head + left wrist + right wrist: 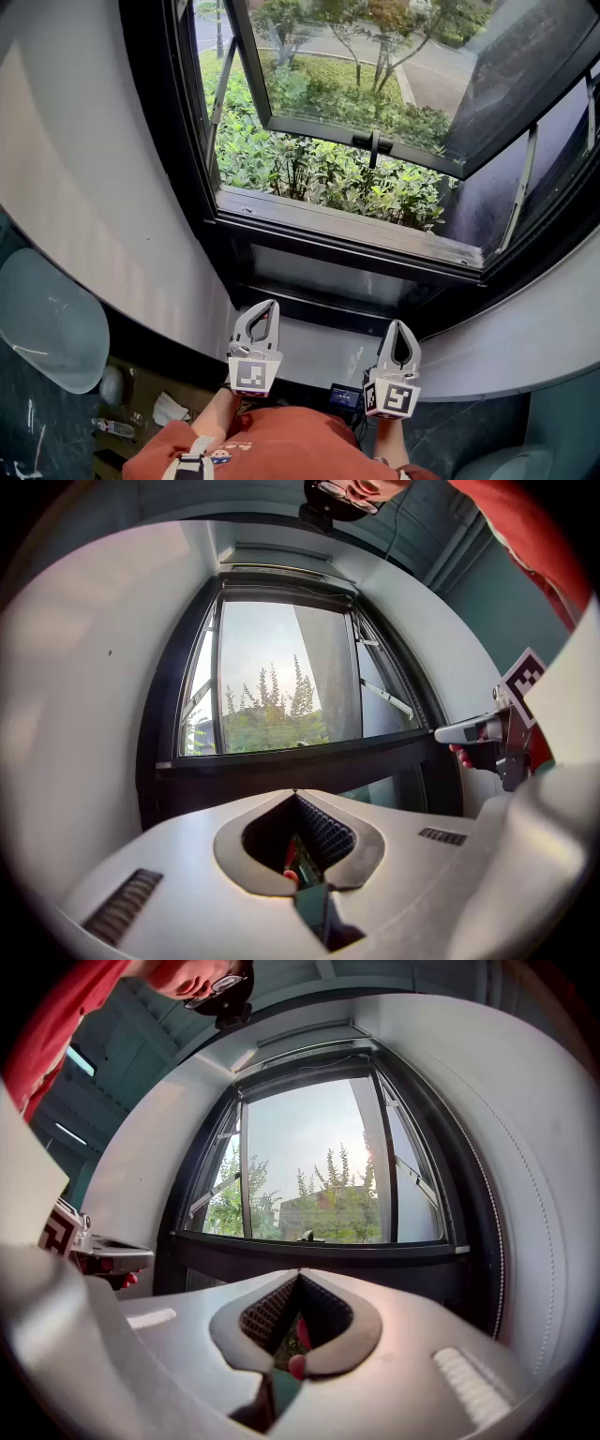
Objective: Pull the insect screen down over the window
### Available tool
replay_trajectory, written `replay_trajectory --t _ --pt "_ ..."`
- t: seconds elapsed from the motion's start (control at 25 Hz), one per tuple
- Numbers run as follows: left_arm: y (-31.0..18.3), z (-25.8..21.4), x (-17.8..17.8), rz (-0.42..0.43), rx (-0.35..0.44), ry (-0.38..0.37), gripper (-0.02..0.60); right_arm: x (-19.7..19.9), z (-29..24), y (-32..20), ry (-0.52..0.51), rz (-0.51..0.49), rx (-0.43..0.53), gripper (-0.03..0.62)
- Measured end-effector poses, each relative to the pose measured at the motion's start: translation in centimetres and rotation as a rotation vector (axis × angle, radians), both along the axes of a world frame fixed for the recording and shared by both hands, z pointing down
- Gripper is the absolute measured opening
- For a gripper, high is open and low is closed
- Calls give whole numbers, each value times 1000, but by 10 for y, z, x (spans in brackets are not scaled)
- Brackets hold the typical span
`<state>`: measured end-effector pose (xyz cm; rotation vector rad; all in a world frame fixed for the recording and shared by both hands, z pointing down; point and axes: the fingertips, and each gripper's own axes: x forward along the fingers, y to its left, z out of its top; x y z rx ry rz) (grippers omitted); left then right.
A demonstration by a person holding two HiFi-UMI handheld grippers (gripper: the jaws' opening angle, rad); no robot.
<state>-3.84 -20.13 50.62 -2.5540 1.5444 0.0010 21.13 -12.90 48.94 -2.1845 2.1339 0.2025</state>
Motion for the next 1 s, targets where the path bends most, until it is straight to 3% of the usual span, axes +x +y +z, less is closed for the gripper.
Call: replay_trajectory --t 0.48,0.68,1.0 --pt "4 -6 0 1 7 0 5 -4 -4 4 23 3 -1 9" --pt "5 -1 0 12 12 10 6 -6 -10 6 44 0 21 9" --pt "3 -30 4 20 56 27 6 -11 -34 1 67 -17 81 9"
